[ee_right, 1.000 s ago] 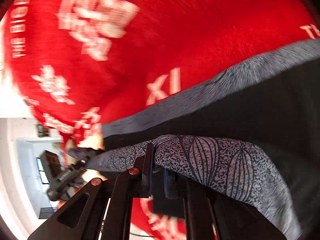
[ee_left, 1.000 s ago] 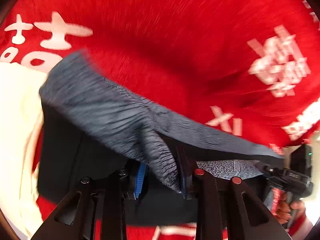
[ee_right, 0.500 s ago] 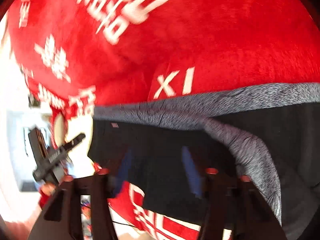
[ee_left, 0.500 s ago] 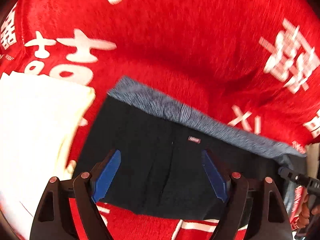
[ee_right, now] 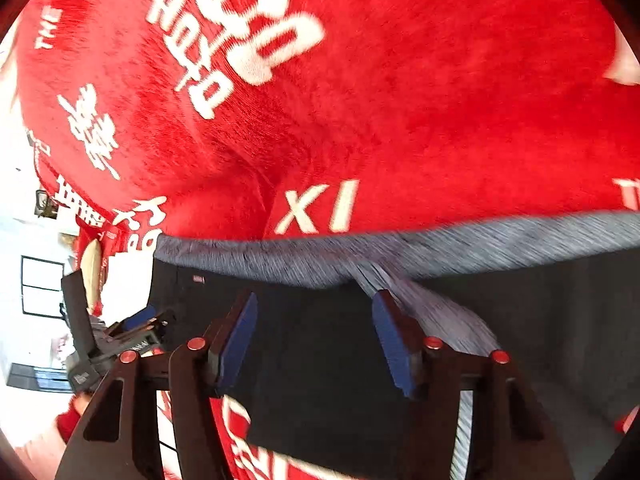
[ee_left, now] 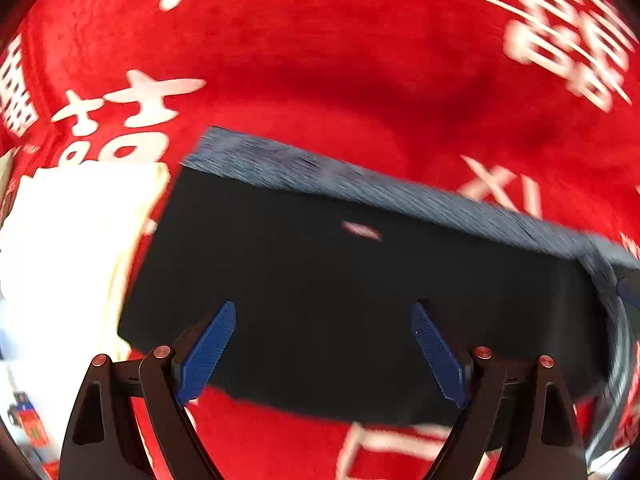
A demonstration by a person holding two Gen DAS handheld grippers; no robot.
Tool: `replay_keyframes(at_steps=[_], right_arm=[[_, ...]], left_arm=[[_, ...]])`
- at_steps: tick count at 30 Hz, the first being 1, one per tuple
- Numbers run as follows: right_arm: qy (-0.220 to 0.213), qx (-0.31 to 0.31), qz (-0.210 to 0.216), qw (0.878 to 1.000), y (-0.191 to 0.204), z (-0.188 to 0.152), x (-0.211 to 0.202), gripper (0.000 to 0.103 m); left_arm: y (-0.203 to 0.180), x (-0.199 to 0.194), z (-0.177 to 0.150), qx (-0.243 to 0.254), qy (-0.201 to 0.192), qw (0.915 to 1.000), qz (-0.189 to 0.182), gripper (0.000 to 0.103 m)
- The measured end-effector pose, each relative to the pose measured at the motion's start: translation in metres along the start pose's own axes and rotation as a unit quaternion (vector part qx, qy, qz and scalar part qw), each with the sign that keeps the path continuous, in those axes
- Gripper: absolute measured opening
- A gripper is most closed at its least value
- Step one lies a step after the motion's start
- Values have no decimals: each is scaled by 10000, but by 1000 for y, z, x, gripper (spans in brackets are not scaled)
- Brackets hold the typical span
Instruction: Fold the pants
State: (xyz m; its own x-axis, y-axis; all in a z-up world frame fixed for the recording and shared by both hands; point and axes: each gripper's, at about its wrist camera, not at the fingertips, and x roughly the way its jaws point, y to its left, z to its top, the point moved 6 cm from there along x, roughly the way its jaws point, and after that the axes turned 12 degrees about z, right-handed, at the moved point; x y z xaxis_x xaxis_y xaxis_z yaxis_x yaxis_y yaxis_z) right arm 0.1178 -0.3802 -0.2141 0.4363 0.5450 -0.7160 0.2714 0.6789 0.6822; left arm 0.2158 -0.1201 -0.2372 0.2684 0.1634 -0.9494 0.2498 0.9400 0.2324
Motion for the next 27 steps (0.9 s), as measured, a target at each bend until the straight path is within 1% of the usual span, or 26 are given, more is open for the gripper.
replay_keyframes(at_steps=[3, 5, 6, 7, 10, 12, 14, 15, 17, 20, 24, 27], right_arm=[[-39, 233, -227, 9995, -14, -35, -32, 64], [-99, 491, -443, 9978, -32, -65, -56, 64], [-157, 658, -604, 9959, -46, -85, -77, 64], [-204, 773, -704, 9943, -53, -98, -85, 64], [-440, 1223, -1102, 9854, -77, -152, -125, 64], [-638, 1549, -1313, 9771, -92, -194, -151, 64], [-765, 1816, -1512, 9687, -104, -231, -168, 64], [-802, 1918, -1571, 9655, -108, -244, -176, 64], [-962, 2125, -1709, 9573, -119, -278, -190, 64], [-1063, 2350, -1793, 9494, -134, -314, -196, 64], [-1150, 2542, -1678, 9455, -151, -339, -194, 64], [-1333, 2534, -1286, 9494, -155, -342, -194, 64]], left_arm=[[-28, -18, -18, 290, 24, 9993, -217, 90], [-55, -34, -38, 559, 0, 9973, -471, 90], [-64, -38, -44, 640, 1, 9963, -573, 90], [-78, -43, -54, 766, 16, 9945, -715, 90], [-114, -56, -84, 1119, 80, 9890, -963, 90], [-126, -62, -98, 1308, 66, 9860, -1032, 90], [-134, -73, -115, 1470, -14, 9832, -1084, 90], [-137, -78, -126, 1566, -48, 9814, -1107, 90], [-136, -81, -139, 1688, -62, 9797, -1076, 90], [-130, -85, -162, 1844, -61, 9777, -1004, 90], [-126, -86, -186, 1943, -30, 9768, -902, 90], [-135, -86, -198, 1948, 91, 9769, -874, 90]])
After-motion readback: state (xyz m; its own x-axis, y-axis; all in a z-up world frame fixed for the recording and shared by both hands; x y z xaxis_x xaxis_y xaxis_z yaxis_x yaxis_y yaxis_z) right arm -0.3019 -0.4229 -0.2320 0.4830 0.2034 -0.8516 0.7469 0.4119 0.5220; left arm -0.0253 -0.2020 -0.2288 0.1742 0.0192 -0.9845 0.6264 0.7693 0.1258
